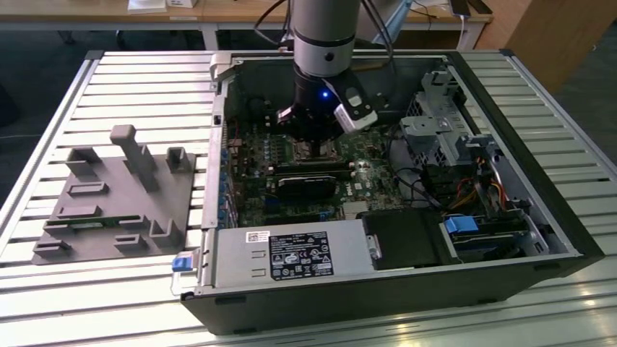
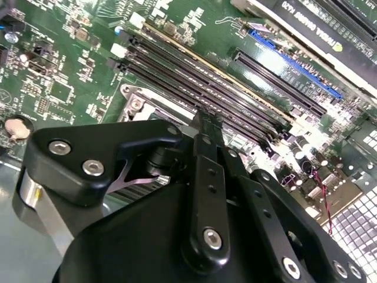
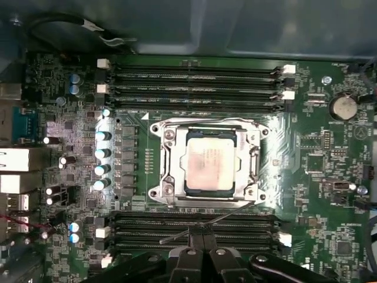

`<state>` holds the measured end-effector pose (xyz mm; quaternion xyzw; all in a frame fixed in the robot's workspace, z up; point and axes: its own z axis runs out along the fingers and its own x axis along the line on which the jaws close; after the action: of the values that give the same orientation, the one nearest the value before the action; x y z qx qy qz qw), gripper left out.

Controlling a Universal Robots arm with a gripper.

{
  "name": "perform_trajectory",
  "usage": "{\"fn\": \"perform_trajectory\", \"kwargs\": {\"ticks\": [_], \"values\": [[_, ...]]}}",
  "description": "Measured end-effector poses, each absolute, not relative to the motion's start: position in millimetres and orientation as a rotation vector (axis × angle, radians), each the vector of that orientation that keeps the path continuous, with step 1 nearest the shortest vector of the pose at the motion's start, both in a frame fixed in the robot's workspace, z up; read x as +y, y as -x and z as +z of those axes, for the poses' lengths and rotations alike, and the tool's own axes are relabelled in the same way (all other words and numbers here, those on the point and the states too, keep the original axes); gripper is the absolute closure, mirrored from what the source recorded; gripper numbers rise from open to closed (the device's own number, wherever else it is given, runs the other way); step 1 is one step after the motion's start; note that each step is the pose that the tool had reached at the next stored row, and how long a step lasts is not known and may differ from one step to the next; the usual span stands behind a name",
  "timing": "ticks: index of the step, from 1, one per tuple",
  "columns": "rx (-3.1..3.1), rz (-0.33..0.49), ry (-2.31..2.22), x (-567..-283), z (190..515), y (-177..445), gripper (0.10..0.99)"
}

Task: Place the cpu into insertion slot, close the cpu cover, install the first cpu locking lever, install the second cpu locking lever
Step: 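Install the second cpu locking lever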

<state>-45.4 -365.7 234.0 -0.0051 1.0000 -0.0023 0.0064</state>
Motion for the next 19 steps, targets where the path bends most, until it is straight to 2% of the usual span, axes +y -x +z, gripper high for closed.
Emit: {"fn": "perform_trajectory", "kwargs": {"ticks": [19], "values": [[3.129, -0.007, 0.016, -365.7, 227.5, 50.3, 0.980]]}}
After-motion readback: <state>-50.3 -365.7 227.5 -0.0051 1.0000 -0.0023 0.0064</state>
